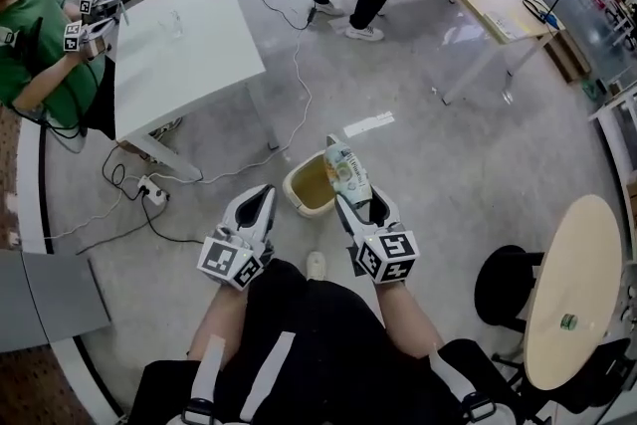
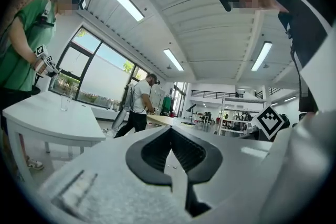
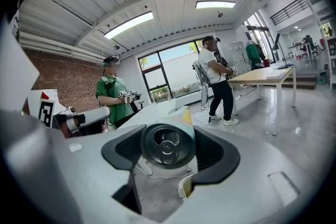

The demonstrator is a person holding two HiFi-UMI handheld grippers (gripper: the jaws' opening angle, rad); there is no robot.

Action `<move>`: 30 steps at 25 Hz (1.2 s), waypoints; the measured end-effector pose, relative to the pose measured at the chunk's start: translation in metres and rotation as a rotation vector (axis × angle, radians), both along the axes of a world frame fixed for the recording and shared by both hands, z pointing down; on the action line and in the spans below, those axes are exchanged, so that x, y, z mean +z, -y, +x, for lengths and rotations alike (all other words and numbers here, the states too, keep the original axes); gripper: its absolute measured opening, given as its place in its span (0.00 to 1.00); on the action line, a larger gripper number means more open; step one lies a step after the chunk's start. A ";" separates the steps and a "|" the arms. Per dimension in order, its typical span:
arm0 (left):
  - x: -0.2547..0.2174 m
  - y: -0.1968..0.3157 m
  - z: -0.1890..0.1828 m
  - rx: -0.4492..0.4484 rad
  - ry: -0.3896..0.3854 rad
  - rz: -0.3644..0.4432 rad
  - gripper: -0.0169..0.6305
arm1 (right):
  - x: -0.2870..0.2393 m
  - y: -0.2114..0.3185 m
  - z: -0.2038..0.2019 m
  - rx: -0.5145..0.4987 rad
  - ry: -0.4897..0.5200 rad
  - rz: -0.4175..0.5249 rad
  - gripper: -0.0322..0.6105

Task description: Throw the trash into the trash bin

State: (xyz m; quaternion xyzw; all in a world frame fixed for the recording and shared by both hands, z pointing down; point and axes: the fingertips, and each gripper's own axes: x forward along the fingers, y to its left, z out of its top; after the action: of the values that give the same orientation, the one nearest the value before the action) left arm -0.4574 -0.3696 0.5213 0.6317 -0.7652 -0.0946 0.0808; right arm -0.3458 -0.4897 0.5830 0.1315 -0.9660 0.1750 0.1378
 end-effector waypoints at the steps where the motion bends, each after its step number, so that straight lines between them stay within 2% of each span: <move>1: 0.007 0.002 0.000 -0.004 -0.012 -0.013 0.03 | 0.007 0.001 0.000 -0.004 -0.011 -0.010 0.49; 9: 0.039 0.013 -0.010 0.000 -0.058 -0.071 0.03 | 0.048 0.002 -0.008 -0.018 -0.111 -0.070 0.49; 17: 0.079 0.015 -0.025 0.029 -0.085 -0.135 0.03 | 0.118 0.000 -0.019 -0.025 -0.260 -0.115 0.49; 25: 0.109 0.020 -0.040 0.089 -0.113 -0.174 0.03 | 0.190 0.000 -0.040 -0.017 -0.423 -0.147 0.49; 30: 0.115 0.036 -0.049 0.157 -0.106 -0.171 0.03 | 0.231 -0.002 -0.064 -0.009 -0.506 -0.184 0.49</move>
State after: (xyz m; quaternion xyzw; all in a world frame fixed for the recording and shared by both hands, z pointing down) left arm -0.5064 -0.4061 0.6367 0.6746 -0.7133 -0.0558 0.1819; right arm -0.4101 -0.4877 0.8136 0.1535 -0.8815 0.2228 0.3870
